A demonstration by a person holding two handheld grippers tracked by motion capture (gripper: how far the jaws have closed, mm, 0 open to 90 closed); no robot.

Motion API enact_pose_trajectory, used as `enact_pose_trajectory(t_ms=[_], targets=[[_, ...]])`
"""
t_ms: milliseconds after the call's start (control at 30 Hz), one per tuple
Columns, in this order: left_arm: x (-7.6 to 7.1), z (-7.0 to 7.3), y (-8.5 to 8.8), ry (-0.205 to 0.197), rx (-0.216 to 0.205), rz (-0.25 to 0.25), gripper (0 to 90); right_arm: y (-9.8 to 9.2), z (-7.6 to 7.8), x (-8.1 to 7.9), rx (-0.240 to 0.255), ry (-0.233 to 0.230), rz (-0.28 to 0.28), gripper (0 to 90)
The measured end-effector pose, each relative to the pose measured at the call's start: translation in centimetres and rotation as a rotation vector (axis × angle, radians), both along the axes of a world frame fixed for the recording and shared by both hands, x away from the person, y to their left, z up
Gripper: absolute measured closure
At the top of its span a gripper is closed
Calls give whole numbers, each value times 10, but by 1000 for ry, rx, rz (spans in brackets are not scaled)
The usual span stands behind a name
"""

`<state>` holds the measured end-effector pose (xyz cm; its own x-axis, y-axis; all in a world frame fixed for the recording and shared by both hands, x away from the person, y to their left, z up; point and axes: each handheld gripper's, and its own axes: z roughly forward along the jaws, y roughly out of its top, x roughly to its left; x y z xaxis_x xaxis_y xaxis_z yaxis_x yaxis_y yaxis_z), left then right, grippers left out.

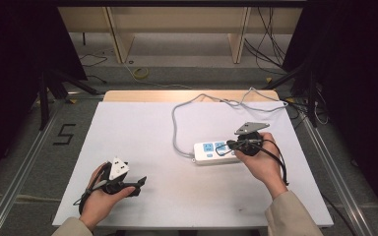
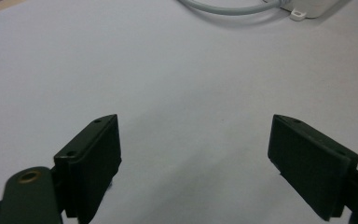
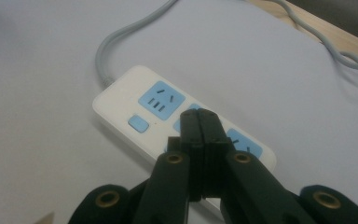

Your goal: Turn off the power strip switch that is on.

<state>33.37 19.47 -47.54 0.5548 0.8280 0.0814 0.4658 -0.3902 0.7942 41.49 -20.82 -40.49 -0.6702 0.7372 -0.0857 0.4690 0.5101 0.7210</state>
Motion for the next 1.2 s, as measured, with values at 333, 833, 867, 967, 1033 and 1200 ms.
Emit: enact_pose_trajectory(t_ms=[333, 833, 867, 967, 1033, 1200], targets=[[0, 0, 0, 0, 5, -4, 170, 2, 0, 2, -3, 6, 4, 900], [0, 0, 0, -1, 15, -10, 170, 7, -1, 7, -9, 16, 11, 900], [0, 0, 0, -1, 15, -10, 170, 7, -1, 7, -10, 16, 12, 900], [0, 0, 0, -1, 14, -10, 170, 8, -2, 8, -13, 15, 18, 900], [0, 0, -1, -1, 14, -10, 170, 9, -2, 9, -12, 22, 14, 900], [0, 0, -1, 1, 15, -11, 170, 10, -3, 10, -18, 23, 20, 900]])
